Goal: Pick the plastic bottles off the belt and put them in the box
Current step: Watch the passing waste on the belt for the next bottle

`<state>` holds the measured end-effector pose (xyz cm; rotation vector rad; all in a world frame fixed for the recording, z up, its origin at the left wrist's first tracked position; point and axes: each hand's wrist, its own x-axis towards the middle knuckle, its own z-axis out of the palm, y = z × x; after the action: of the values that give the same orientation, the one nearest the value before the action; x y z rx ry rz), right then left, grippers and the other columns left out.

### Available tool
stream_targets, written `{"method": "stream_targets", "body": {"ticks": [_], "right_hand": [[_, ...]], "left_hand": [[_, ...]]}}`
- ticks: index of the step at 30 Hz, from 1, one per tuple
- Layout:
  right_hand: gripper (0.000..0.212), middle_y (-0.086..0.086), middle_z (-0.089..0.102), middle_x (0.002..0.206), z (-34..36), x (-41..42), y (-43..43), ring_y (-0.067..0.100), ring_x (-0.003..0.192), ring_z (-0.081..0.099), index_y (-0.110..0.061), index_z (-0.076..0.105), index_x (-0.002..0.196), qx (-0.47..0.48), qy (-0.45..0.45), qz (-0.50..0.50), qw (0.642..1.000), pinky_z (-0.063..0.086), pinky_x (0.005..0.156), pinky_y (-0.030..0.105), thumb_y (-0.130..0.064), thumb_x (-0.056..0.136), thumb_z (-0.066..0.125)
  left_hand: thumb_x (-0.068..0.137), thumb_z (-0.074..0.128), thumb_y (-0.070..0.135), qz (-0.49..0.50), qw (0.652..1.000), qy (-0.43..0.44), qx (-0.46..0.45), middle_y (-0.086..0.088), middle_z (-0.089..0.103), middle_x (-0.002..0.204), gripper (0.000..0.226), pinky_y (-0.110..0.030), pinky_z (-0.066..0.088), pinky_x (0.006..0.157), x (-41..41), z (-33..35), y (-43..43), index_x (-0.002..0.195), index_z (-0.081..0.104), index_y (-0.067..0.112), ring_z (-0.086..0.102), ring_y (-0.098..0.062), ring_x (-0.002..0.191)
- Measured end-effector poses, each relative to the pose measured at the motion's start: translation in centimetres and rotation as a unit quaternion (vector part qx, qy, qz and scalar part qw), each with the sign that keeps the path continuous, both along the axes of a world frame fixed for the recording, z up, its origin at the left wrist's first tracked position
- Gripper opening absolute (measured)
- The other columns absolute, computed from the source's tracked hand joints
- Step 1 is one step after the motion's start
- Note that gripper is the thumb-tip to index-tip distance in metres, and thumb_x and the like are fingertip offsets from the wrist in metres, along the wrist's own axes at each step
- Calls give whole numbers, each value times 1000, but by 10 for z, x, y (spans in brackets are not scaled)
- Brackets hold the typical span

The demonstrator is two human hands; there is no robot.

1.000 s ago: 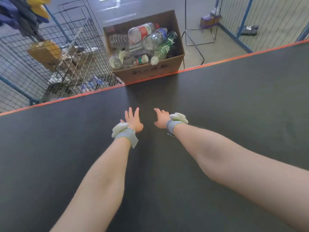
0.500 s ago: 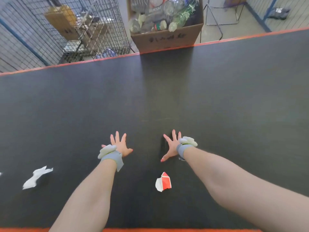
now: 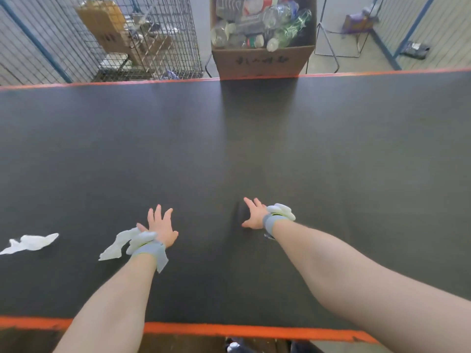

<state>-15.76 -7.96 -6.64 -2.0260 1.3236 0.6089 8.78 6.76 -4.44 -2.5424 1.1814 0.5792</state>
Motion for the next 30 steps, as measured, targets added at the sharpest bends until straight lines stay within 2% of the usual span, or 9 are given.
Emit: {"method": "stream_targets", "body": {"ticks": [3, 5, 8, 12, 16, 20, 24, 27, 30], "right_hand": [[93, 5, -4, 163, 3, 20, 26, 30, 148, 9, -32, -3, 154, 0, -17, 43, 999, 16, 119, 43, -42, 88, 62], [92, 5, -5, 163, 1, 32, 40, 30, 149, 5, -32, -2, 154, 6, -32, 49, 998, 14, 120, 44, -40, 89, 62], [91, 4, -5, 163, 0, 43, 57, 28, 149, 0, -32, -2, 154, 11, -49, 48, 998, 12, 120, 44, -36, 90, 62], [93, 5, -6, 162, -2, 49, 66, 30, 149, 0, -33, -2, 154, 11, -39, 49, 998, 12, 120, 45, -37, 89, 64], [93, 5, -4, 163, 5, 52, 58, 29, 149, 5, -35, -3, 154, 2, -38, 39, 999, 15, 120, 45, -40, 88, 63], [95, 5, -3, 162, 17, 48, 51, 30, 147, 15, -34, -3, 154, 7, -52, 34, 998, 19, 118, 45, -42, 87, 64], [96, 3, -6, 163, 12, 41, 61, 28, 148, 10, -36, -5, 153, 25, -55, 28, 998, 19, 118, 47, -43, 87, 64], [96, 3, -7, 162, 10, 43, 67, 28, 149, 7, -34, -5, 154, 27, -57, 30, 998, 16, 119, 48, -42, 88, 64], [98, 4, -10, 162, 8, 44, 72, 31, 149, 5, -33, -6, 154, 20, -53, 35, 998, 16, 119, 48, -42, 87, 66]], "left_hand": [[90, 58, 26, 51, 998, 15, 29, -3, -12, 160, 78, -58, 18, 114, 20, 4, 27, 151, 10, 38, -8, -33, 147], [89, 58, 18, 84, 994, 50, 55, -9, -7, 160, 76, -50, 19, 117, 27, 0, 44, 150, 16, 37, 5, -39, 145], [89, 54, 7, 66, 994, 70, 52, -14, 32, 145, 57, -40, 37, 106, 26, -15, 65, 140, 41, 29, 43, -35, 128], [94, 49, 11, 58, 993, 86, -62, -14, 58, 120, 32, -37, 44, 91, 13, -16, 50, 124, 58, 17, 55, -32, 112], [97, 48, 27, 78, 970, 171, -152, -14, 49, 130, 53, -44, 41, 99, -2, -7, 30, 147, 31, 27, 50, -35, 119], [98, 39, 45, 34, 996, 49, -70, 1, 10, 160, 62, -61, 10, 113, -4, -13, 40, 152, 10, 35, 4, -21, 148], [94, 41, 54, 39, 999, -20, -2, -1, -8, 160, 72, -71, 9, 107, 2, -22, 72, 152, 2, 36, -10, -26, 148], [92, 48, 54, 88, 996, 20, 29, -2, -18, 159, 80, -69, 10, 110, 12, -28, 86, 152, -2, 37, -15, -32, 146], [94, 53, 40, 52, 991, 101, 70, -5, -14, 160, 81, -49, 12, 119, 14, -30, 89, 154, 0, 28, -1, -40, 146]]}}
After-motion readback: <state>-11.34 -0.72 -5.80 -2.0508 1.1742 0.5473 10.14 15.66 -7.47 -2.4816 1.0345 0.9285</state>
